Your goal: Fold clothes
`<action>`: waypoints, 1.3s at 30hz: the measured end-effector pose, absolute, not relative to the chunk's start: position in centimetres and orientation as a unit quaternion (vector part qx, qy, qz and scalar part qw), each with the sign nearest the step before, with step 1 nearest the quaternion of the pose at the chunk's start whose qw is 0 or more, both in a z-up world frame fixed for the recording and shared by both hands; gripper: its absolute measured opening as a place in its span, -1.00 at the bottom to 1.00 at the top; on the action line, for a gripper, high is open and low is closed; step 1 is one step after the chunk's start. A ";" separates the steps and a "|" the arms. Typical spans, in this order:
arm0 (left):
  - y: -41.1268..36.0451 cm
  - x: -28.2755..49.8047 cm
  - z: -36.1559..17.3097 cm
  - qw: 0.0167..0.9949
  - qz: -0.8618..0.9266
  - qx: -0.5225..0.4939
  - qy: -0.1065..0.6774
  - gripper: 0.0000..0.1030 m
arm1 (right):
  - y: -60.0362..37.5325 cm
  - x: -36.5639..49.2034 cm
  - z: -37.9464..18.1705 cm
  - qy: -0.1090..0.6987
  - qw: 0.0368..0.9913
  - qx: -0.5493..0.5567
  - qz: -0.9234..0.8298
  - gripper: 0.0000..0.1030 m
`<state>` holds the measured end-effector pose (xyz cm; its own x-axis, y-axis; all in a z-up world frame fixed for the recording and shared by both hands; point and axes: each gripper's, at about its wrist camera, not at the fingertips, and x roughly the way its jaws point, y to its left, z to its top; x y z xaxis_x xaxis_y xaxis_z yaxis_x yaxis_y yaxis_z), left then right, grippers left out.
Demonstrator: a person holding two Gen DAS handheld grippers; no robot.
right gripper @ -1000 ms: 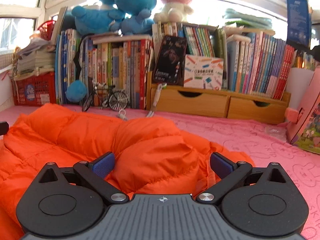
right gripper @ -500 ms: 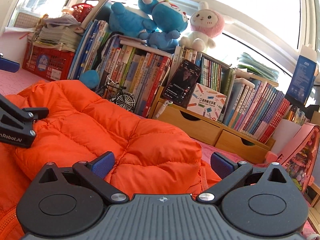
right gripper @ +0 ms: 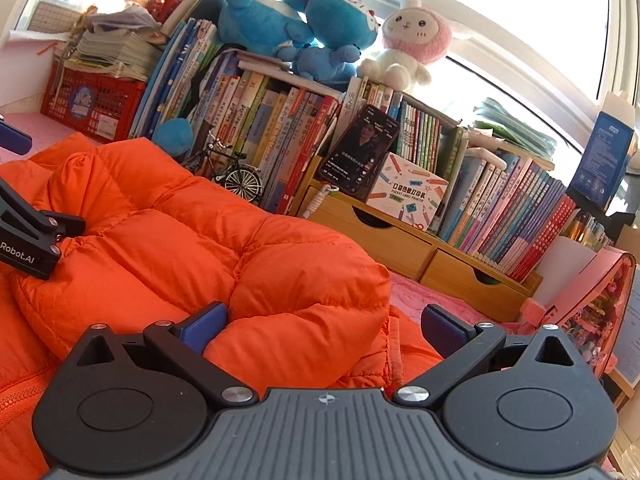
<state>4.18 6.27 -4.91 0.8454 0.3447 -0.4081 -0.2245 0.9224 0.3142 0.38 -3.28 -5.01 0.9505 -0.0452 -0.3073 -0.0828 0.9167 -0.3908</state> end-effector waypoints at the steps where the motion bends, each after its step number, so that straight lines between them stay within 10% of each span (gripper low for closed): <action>1: 6.2 4.2 -4.9 0.952 0.150 0.130 0.234 1.00 | -3.7 0.2 -4.9 0.155 0.967 -0.200 0.006 1.00; 13: 7.4 3.3 -4.0 0.960 0.142 0.099 0.221 1.00 | -9.6 1.7 -4.1 0.243 0.968 -0.061 0.022 1.00; 23: 9.8 5.7 2.8 0.978 0.152 -0.046 0.136 1.00 | -9.0 3.5 1.3 0.125 0.991 0.026 0.030 1.00; 39: 9.5 12.4 -5.1 0.953 0.167 0.037 0.248 1.00 | -6.7 11.9 -5.2 0.263 0.963 0.001 0.048 1.00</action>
